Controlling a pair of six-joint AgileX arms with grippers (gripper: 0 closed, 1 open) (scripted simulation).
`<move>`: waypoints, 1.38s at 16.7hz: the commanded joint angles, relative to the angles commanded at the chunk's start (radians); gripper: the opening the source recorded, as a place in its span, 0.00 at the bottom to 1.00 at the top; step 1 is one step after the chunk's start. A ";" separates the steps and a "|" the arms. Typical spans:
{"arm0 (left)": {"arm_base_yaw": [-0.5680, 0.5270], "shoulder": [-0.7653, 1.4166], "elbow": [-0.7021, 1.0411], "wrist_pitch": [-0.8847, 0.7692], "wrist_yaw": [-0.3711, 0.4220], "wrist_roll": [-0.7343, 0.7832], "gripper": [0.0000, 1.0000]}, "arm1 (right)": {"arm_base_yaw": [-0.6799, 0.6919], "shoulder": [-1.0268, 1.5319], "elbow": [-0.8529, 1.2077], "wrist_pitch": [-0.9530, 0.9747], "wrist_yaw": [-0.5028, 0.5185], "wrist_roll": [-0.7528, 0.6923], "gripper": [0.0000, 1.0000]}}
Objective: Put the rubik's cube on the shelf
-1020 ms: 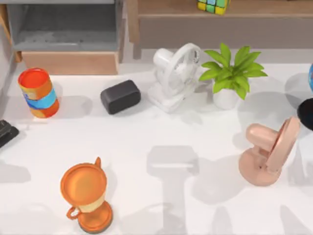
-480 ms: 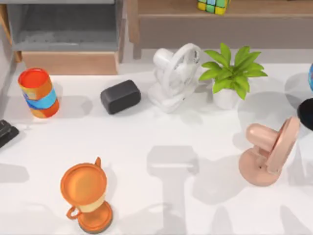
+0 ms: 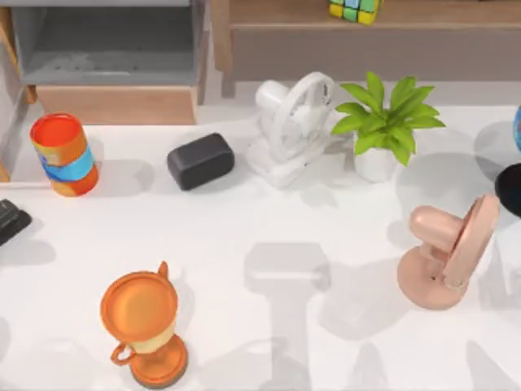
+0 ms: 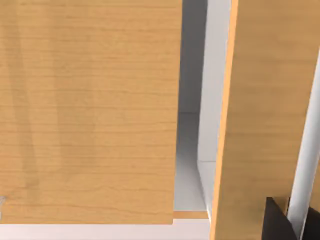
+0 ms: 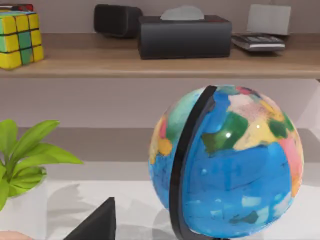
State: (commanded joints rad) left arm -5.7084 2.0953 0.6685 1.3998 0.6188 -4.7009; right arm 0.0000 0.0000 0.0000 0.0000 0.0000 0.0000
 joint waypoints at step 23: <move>-0.126 0.143 0.317 -0.182 -0.122 -0.007 0.00 | 0.000 0.000 0.000 0.000 0.000 0.000 1.00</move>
State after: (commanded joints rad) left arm -5.8345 2.2382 0.9857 1.2178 0.4963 -4.7077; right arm 0.0000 0.0000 0.0000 0.0000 0.0000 0.0000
